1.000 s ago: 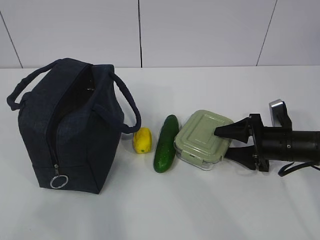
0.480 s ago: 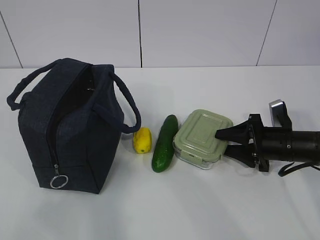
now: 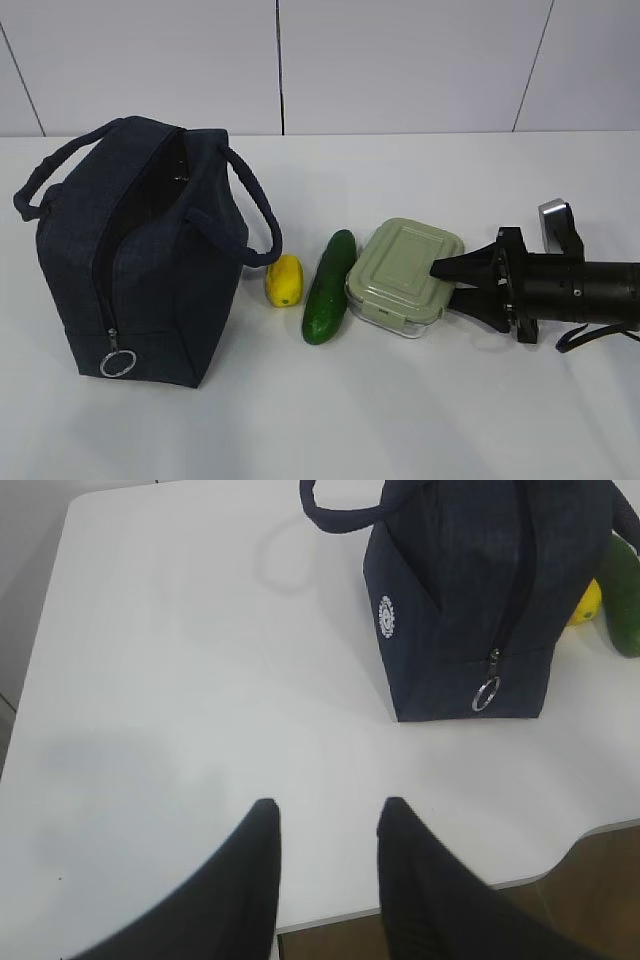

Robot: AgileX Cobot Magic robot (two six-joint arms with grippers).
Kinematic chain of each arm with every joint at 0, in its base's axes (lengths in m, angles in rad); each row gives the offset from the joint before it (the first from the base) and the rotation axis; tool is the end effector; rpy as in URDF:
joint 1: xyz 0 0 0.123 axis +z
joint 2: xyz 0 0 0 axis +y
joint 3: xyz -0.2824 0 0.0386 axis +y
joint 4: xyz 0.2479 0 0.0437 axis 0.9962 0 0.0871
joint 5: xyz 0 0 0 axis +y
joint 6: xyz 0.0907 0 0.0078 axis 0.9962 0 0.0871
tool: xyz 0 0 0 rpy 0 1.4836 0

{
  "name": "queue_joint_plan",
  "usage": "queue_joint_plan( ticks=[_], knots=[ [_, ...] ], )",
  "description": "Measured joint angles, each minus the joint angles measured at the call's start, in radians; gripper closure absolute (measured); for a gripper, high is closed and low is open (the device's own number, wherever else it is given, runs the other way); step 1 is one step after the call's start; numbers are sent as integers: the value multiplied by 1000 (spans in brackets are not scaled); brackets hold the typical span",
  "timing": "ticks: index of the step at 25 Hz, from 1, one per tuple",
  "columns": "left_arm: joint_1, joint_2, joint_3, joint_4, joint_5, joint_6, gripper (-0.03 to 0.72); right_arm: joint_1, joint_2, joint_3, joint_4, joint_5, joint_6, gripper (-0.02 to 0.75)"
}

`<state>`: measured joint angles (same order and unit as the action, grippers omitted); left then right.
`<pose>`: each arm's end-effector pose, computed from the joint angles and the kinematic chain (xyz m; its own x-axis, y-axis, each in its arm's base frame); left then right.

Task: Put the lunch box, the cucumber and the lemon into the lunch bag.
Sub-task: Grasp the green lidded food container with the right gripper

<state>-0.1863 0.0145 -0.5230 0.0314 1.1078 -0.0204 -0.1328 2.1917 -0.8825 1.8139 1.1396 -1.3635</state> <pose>-0.0067 0.0039 0.2799 -0.4824 0.0844 -0.8719 0.1580 0.9874 0.0082 0.3414 0.0354 0.0732 -0.8866 0.4403 -0.1418 0.0226 0.3475 0.9374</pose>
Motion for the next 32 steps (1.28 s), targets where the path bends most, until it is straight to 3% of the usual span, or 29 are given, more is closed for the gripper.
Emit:
queue_joint_plan(
  ticks=[32],
  knots=[
    [0, 0, 0, 0, 0, 0, 452, 0, 0, 0, -22, 7, 15, 378]
  ],
)
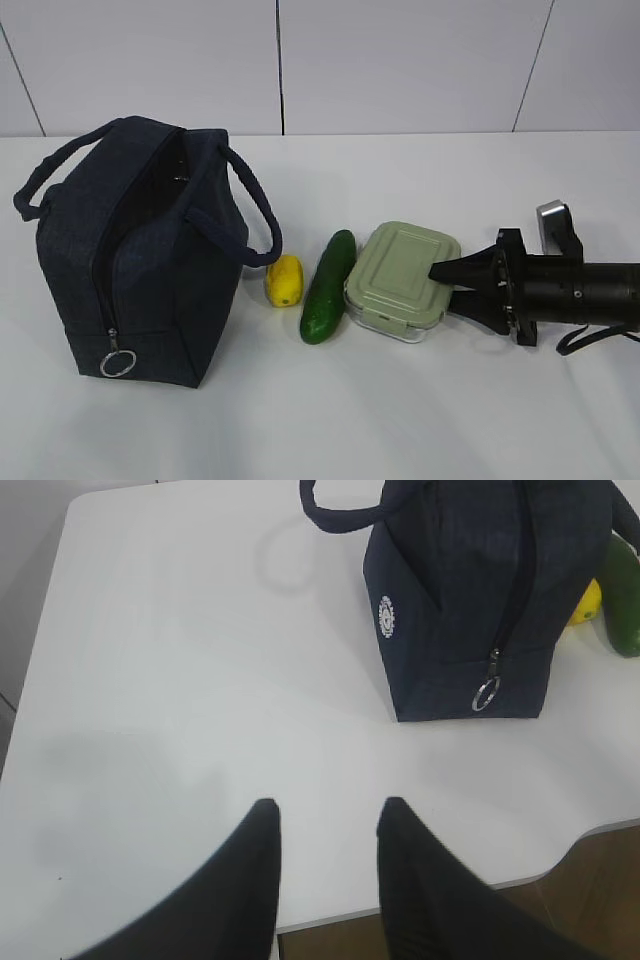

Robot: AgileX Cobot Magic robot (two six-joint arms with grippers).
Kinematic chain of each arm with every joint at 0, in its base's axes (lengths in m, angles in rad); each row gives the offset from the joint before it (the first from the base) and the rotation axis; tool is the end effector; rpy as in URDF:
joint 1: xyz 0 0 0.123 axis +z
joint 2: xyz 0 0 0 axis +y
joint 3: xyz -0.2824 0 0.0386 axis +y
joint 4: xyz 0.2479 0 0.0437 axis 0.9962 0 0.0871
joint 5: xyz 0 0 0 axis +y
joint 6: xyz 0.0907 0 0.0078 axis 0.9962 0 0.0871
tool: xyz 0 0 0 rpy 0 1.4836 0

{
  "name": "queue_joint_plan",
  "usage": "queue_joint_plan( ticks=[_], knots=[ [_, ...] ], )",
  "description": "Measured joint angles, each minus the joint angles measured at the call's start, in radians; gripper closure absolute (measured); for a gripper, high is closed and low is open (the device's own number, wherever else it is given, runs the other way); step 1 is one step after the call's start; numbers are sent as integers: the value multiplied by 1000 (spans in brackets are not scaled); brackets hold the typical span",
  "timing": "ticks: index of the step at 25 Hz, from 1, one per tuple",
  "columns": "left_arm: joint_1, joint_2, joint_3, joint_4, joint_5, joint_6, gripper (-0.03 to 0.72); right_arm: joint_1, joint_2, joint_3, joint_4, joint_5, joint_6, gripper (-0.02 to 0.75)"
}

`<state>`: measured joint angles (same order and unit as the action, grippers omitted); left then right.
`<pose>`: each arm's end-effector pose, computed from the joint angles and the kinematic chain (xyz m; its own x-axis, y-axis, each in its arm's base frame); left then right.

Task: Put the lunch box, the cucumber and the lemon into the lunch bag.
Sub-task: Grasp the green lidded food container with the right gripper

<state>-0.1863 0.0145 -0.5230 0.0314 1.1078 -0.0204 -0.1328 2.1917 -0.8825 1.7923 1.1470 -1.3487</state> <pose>-0.0067 0.0039 0.2799 -0.4824 0.0844 -0.8719 0.1580 0.9874 0.0082 0.3397 0.0363 0.0732 -0.8958 0.4250 -0.1297 0.0265 0.3424 0.9392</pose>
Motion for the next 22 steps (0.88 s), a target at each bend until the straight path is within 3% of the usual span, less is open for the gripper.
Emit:
queue_joint_plan(
  ticks=[22],
  knots=[
    [0, 0, 0, -5, 0, 0, 452, 0, 0, 0, -47, 12, 23, 391]
  ],
)
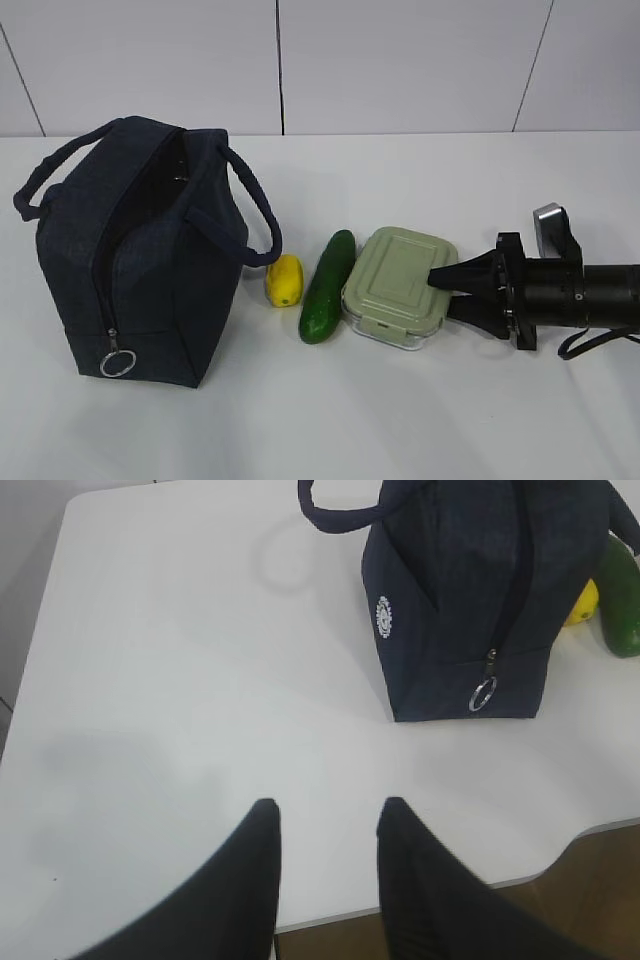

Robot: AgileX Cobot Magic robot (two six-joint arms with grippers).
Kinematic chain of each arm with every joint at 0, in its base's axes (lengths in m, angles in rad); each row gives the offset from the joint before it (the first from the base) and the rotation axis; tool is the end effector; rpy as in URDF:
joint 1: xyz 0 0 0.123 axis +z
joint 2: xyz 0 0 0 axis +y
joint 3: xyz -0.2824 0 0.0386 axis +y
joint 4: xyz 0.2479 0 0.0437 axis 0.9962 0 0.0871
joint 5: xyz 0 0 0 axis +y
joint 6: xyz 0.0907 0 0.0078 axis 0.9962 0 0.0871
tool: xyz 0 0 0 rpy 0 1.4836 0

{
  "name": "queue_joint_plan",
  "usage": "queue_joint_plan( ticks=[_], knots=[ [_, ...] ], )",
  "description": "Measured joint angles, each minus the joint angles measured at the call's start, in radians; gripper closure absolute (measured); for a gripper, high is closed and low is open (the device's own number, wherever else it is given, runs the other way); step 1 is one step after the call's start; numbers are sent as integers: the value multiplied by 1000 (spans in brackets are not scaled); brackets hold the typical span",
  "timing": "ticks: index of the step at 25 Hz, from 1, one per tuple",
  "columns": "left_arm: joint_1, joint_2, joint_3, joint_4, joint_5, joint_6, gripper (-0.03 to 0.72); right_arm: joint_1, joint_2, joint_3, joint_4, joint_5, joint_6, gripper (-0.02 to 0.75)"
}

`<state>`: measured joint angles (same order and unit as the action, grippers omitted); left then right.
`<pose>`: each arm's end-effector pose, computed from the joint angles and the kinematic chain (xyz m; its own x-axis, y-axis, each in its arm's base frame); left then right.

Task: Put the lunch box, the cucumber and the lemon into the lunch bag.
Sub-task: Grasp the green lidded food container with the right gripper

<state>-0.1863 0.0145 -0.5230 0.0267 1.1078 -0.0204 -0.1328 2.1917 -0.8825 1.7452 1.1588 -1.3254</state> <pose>-0.0067 0.0035 0.2799 -0.4828 0.0824 -0.8719 0.1606 0.9870 0.0043 0.3360 0.0380 0.0729 -0.9146 0.3886 -0.1115 0.0296 0.3395 0.9402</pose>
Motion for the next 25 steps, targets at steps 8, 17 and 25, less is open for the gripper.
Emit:
queue_joint_plan(
  ticks=[8, 17, 25],
  knots=[
    [0, 0, 0, -17, -8, 0, 452, 0, 0, 0, -21, 3, 21, 393],
    [0, 64, -32, -20, -49, 0, 452, 0, -65, -2, -57, -4, 42, 489],
    [0, 199, -32, -27, -131, 0, 452, 0, -65, -2, -38, -6, 50, 514]
  ],
)
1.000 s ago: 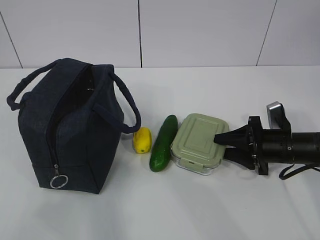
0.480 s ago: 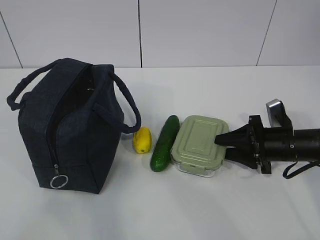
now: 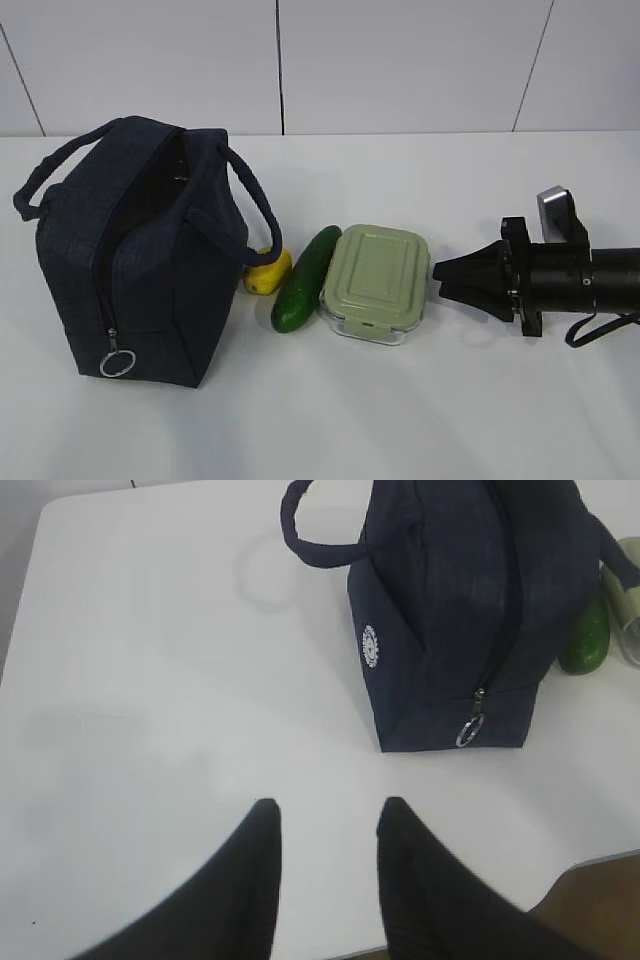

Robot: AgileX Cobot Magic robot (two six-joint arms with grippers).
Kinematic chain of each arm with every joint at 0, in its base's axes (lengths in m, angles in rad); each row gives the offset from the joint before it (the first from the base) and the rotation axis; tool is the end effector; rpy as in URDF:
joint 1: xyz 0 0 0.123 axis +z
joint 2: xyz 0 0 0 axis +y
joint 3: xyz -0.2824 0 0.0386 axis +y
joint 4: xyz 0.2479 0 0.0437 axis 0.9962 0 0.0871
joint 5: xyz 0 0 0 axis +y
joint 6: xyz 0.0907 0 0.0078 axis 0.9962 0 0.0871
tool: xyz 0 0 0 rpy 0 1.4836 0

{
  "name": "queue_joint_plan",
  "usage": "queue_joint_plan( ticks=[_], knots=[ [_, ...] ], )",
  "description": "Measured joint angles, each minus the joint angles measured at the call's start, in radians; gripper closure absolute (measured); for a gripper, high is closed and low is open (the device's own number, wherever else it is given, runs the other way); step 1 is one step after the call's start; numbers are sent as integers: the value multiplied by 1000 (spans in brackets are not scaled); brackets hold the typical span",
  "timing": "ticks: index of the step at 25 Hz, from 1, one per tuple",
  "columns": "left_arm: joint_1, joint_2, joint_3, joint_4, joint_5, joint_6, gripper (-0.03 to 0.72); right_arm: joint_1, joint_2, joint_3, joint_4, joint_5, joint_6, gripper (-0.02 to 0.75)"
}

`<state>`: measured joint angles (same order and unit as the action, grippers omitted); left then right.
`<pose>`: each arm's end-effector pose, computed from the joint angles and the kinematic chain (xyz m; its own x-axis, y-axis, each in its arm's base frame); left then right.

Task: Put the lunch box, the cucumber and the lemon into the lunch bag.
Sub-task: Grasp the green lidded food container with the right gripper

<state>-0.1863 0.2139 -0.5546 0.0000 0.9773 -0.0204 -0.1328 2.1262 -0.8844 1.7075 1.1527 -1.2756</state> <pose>0.0283 -0.0053 0.2970 -0.5168 0.0767 -0.8527 0.1747 0.9845 -0.0174 0.3365 0.0383 0.0930 -0.9185 0.3723 -0.1335 0.0046 0.3476 0.9376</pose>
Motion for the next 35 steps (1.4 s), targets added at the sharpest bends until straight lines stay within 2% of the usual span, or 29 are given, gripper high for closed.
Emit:
queue_joint_plan(
  ticks=[2, 6, 10, 24, 35],
  knots=[
    [0, 7, 0, 0, -9, 0, 452, 0, 0, 0, 14, -2, 2, 482],
    [0, 7, 0, 0, -15, 0, 452, 0, 0, 0, 24, -2, 2, 339],
    [0, 7, 0, 0, -19, 0, 452, 0, 0, 0, 24, -2, 2, 239],
    [0, 7, 0, 0, -25, 0, 452, 25, 2, -80, -25, -5, 39, 217],
    [0, 7, 0, 12, -25, 0, 452, 25, 2, -80, -53, -5, 64, 216]
  ],
)
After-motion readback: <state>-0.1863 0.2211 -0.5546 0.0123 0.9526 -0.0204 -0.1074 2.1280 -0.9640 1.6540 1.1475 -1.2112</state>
